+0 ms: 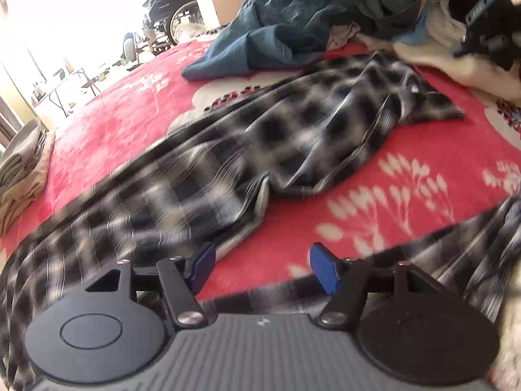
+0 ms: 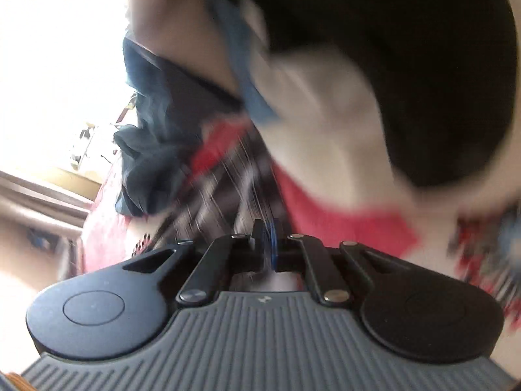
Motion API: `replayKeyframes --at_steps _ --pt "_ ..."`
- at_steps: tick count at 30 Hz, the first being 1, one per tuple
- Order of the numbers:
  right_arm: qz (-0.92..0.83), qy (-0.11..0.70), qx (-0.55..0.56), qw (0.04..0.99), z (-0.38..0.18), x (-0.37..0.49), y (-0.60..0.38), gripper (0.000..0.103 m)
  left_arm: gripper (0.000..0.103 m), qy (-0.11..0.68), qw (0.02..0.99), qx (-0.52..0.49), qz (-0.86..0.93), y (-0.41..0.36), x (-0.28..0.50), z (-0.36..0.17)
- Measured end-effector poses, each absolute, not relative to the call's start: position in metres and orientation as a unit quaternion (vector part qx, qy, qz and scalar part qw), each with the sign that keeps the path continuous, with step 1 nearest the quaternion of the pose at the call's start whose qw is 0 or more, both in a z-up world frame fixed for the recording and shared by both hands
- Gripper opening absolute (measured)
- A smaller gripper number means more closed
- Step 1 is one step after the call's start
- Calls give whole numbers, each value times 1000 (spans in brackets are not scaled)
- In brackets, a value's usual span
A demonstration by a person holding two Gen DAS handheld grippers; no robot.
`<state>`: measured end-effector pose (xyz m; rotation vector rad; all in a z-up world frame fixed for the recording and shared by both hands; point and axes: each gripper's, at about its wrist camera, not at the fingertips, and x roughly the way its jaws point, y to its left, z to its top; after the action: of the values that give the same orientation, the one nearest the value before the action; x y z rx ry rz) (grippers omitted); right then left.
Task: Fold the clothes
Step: 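Stretch the shirt with the right gripper while the left gripper grasps the opposite edge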
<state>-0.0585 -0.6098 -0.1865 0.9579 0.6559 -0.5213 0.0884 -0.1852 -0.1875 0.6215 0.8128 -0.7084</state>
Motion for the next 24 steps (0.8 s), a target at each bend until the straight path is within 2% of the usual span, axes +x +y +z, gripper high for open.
replayKeyframes --at_steps 3,6,8,9,10,12,17,20,21,22,24 --pt "-267 341 398 808 -187 -56 -619 2 66 375 814 298 -327 -182 91 -192" --pt "-249 355 470 769 -207 -60 -627 6 65 360 815 310 -332 -187 96 -196" --pt "-236 350 526 739 -218 -69 -621 9 61 349 814 320 -338 -194 100 -201" --pt "-230 346 552 723 -224 -73 -617 16 58 345 812 325 -341 -198 103 -203" --pt "-227 343 581 702 -233 -76 -613 30 55 341 810 331 -344 -202 105 -206" --pt "-229 337 638 654 -253 -79 -604 45 50 332 806 346 -348 -209 107 -211" --pt "-245 292 706 597 -278 -76 -591 57 49 315 796 378 -353 -219 108 -221" --pt "-239 289 689 620 -277 -64 -589 51 49 308 795 386 -352 -220 104 -224" --pt "-241 294 677 631 -273 -63 -590 34 52 306 796 388 -350 -219 103 -225" --pt "-243 298 663 642 -269 -63 -592 9 54 307 797 386 -348 -219 103 -225" --pt "-248 297 638 665 -260 -65 -596 5 54 310 801 380 -345 -218 104 -223"
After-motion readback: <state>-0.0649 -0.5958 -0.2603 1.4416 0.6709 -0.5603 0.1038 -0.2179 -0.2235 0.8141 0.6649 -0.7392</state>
